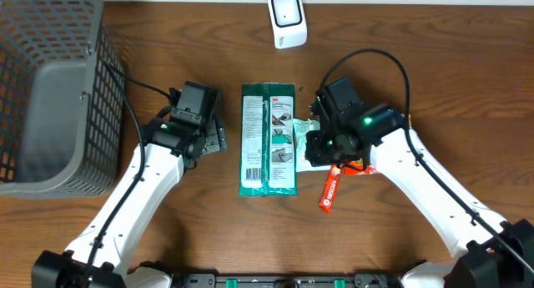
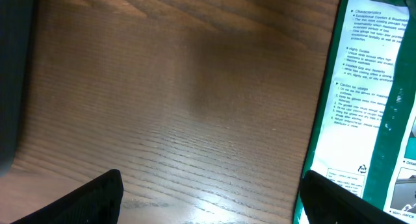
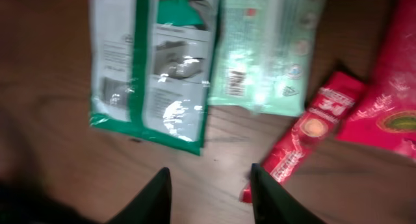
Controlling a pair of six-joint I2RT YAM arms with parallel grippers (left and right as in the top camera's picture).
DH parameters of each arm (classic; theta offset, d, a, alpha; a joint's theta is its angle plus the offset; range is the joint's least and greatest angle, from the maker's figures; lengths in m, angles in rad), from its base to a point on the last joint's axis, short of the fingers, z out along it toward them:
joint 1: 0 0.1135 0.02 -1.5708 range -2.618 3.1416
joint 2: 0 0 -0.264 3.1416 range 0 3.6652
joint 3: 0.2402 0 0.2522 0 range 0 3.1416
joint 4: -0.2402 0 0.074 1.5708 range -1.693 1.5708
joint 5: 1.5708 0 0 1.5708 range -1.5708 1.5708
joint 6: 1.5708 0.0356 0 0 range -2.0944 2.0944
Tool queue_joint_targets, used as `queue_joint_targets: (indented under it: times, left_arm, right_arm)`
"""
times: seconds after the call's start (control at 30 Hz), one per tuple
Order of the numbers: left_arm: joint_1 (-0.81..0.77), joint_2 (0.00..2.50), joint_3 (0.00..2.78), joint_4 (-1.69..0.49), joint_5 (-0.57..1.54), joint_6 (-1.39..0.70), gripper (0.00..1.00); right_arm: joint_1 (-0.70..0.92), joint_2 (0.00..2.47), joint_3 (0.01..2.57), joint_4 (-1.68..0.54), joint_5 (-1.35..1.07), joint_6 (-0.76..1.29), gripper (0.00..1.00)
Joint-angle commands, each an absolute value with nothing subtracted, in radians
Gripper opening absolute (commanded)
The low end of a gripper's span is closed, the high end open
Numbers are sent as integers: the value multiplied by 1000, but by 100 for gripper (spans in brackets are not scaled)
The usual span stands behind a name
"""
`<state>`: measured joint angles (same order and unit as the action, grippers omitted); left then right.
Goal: Scan the item barcode
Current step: 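Grasp the red Nescafe stick with the right gripper, then pull the Nescafe stick downward out of the row with the right gripper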
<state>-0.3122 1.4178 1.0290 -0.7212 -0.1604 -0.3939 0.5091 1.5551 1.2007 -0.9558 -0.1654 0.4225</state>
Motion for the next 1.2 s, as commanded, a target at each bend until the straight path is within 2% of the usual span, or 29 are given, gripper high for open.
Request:
queue_joint_targets:
  times: [0.0, 0.2, 0.4, 0.7, 0.93, 1.03, 1.17]
  left_arm:
    - [-310, 1424, 1024, -721, -169, -406, 88]
    - [-310, 1424, 1024, -721, -169, -406, 88]
    - [-310, 1424, 1024, -721, -168, -406, 88]
    - [-310, 1424, 1024, -720, -168, -406, 88]
    - [-310, 1424, 1024, -721, -168, -406, 88]
    - [-310, 1424, 1024, -720, -168, -406, 88]
    - [-310, 1424, 1024, -721, -168, -406, 88]
  right_arm:
    - [513, 1563, 1147, -957, -57, 538, 37]
    - [513, 1563, 999, -881, -4, 648, 33]
    - [522, 1567, 850, -734, 1, 709, 23]
    - [581, 1623, 825, -717, 54, 733, 18]
    - [608, 1666, 825, -700, 56, 715, 11]
    - [607, 1665, 827, -734, 124, 651, 1]
    - [587, 1665, 865, -828, 218, 543, 7]
